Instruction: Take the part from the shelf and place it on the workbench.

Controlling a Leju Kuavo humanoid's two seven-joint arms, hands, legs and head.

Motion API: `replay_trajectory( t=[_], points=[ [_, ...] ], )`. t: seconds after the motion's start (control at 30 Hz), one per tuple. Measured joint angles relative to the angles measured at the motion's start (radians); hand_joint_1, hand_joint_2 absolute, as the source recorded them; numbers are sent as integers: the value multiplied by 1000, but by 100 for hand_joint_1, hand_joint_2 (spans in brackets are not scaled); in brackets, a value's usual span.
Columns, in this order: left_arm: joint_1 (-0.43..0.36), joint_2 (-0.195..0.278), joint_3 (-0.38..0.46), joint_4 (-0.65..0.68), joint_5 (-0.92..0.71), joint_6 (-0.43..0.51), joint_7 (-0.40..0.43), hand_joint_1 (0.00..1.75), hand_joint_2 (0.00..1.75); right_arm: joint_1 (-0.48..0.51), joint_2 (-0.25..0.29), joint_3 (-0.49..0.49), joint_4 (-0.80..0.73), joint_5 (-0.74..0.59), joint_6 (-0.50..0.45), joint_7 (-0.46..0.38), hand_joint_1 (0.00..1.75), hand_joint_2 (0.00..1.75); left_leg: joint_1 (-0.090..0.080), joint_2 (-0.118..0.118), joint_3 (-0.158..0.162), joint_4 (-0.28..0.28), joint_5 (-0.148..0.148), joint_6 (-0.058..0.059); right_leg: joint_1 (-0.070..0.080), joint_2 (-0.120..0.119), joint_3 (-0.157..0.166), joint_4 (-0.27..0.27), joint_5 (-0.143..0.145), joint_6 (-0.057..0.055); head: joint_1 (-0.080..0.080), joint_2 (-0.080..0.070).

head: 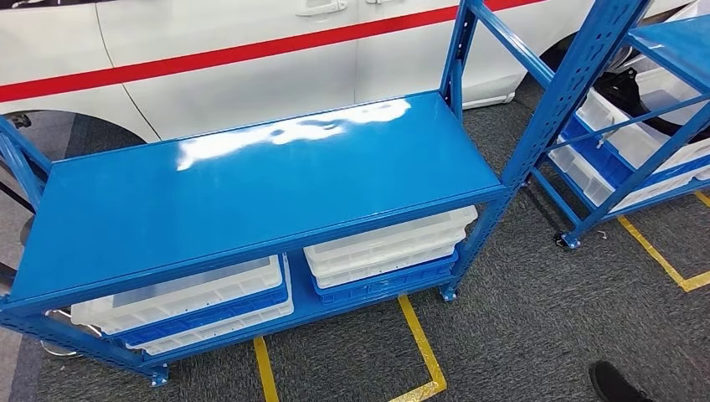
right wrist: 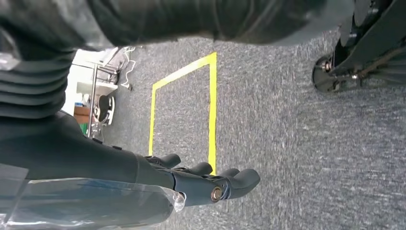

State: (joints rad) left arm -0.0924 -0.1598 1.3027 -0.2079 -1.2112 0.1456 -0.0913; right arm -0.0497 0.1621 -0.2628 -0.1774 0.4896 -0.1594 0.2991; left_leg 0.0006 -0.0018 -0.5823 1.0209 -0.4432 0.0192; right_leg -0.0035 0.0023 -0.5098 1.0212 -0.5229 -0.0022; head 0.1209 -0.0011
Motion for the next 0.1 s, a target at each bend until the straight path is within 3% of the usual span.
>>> replay_trajectory(
  t=[0.1],
  points=[
    [2, 0, -7, 0, 2, 1, 10, 0, 175, 1, -1, 0, -1, 4, 7, 2, 0, 175, 0, 0, 0, 0, 0, 0, 0, 0, 0, 0, 0, 0, 0, 0]
  ],
)
